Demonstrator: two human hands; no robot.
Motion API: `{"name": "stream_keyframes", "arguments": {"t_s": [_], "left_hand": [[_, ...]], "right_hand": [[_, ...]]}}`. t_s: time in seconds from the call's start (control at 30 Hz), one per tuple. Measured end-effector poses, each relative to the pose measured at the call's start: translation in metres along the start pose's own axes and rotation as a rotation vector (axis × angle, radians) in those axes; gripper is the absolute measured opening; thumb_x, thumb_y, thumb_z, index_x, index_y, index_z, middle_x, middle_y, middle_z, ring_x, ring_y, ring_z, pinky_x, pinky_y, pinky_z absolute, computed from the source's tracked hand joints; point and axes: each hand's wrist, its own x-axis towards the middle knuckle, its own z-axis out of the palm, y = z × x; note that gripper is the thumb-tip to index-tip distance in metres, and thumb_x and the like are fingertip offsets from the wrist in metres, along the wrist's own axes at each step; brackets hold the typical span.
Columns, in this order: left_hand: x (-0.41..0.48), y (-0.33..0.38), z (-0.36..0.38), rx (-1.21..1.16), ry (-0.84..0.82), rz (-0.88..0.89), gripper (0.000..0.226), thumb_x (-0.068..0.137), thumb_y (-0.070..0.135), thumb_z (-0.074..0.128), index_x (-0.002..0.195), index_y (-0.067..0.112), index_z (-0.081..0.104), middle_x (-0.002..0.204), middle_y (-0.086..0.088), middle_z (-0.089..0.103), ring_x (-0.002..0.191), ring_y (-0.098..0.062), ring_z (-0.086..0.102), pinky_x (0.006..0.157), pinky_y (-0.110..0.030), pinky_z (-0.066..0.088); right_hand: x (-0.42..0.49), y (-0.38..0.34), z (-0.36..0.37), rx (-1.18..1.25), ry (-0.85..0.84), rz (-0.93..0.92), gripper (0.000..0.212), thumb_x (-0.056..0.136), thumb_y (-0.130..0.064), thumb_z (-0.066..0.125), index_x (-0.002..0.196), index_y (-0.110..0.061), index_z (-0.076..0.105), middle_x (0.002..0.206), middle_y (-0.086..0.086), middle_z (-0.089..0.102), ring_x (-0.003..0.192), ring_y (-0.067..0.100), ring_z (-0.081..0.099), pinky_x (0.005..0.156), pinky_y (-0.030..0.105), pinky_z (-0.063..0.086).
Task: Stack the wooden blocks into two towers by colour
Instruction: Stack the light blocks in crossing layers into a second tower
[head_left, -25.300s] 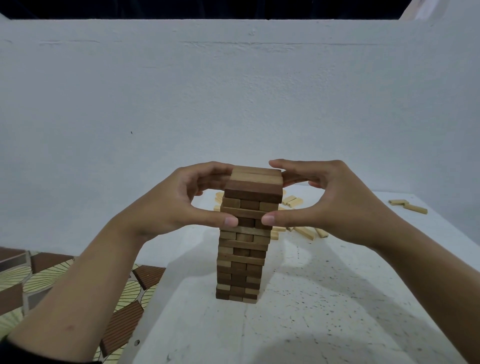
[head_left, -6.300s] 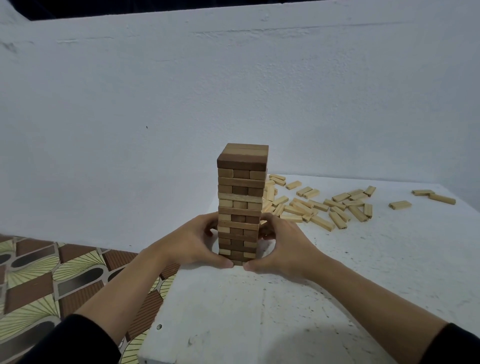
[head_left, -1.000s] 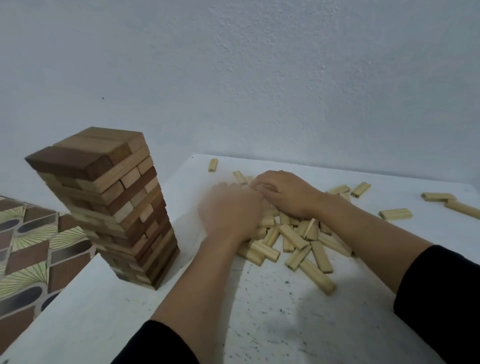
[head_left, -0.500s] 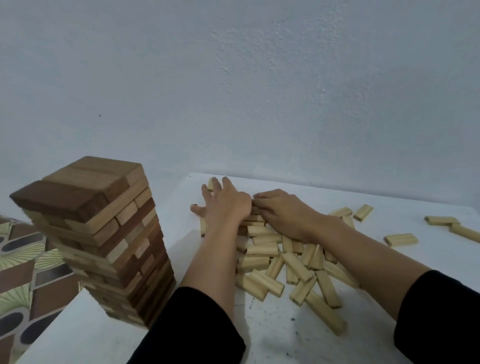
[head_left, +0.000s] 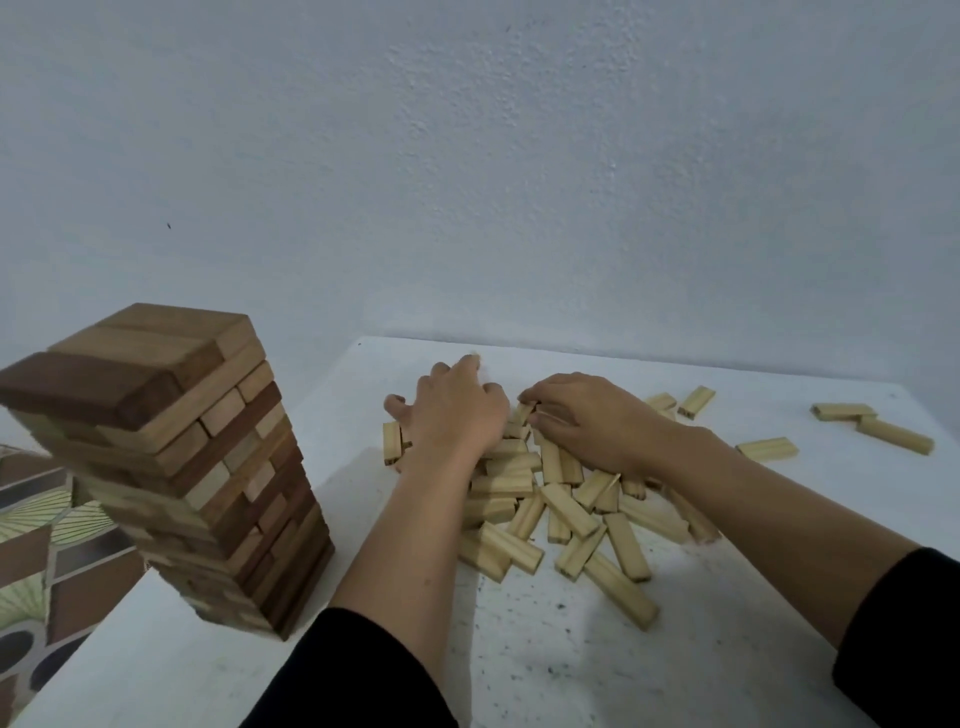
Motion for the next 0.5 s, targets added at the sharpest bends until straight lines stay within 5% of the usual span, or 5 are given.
{"name": "stream_keyframes", "arguments": {"t_s": [0.07,0.2,0.33,0.5], "left_hand": [[-0.008,-0.001,0.003,-0.006,0.036,0.048,0.036,0.098,0.029,0.042,0.132,0.031,0.054,0.115,0.006,0.053,0.113,-0.018,0.051,0.103,-0.049,0.022],[-0.005,-0.006,0.003,-0.019,0.127,0.045,0.039,0.097,0.033,0.049,0.135,0.031,0.054,0.135,0.000,0.051,0.125,-0.022,0.045,0.099,-0.045,0.026],[-0.001,-0.002,0.003,0.123,-0.103,0.087,0.049,0.101,0.039,0.039,0.149,0.031,0.042,0.156,0.002,0.038,0.141,-0.025,0.035,0.107,-0.052,0.025],[-0.022,0.002,0.004,0.150,-0.144,0.210,0.040,0.104,0.040,0.033,0.139,0.031,0.050,0.147,0.006,0.047,0.135,-0.024,0.040,0.106,-0.053,0.024]], "right_hand": [[-0.009,0.004,0.000,0.019,0.023,0.017,0.039,0.106,-0.037,0.046,0.140,-0.022,0.057,0.142,-0.005,0.057,0.129,0.013,0.050,0.109,0.030,0.039],[-0.024,0.005,0.001,0.078,0.082,0.048,0.036,0.106,-0.036,0.046,0.135,-0.020,0.061,0.137,-0.005,0.060,0.124,0.011,0.053,0.104,0.026,0.040],[-0.036,0.005,-0.001,0.066,0.111,0.081,0.037,0.107,-0.039,0.044,0.133,-0.020,0.062,0.135,-0.005,0.061,0.125,0.014,0.053,0.105,0.030,0.040],[-0.055,-0.001,-0.005,0.027,0.087,0.110,0.041,0.108,-0.038,0.043,0.138,-0.016,0.059,0.142,-0.001,0.056,0.131,0.017,0.048,0.109,0.030,0.033]]}}
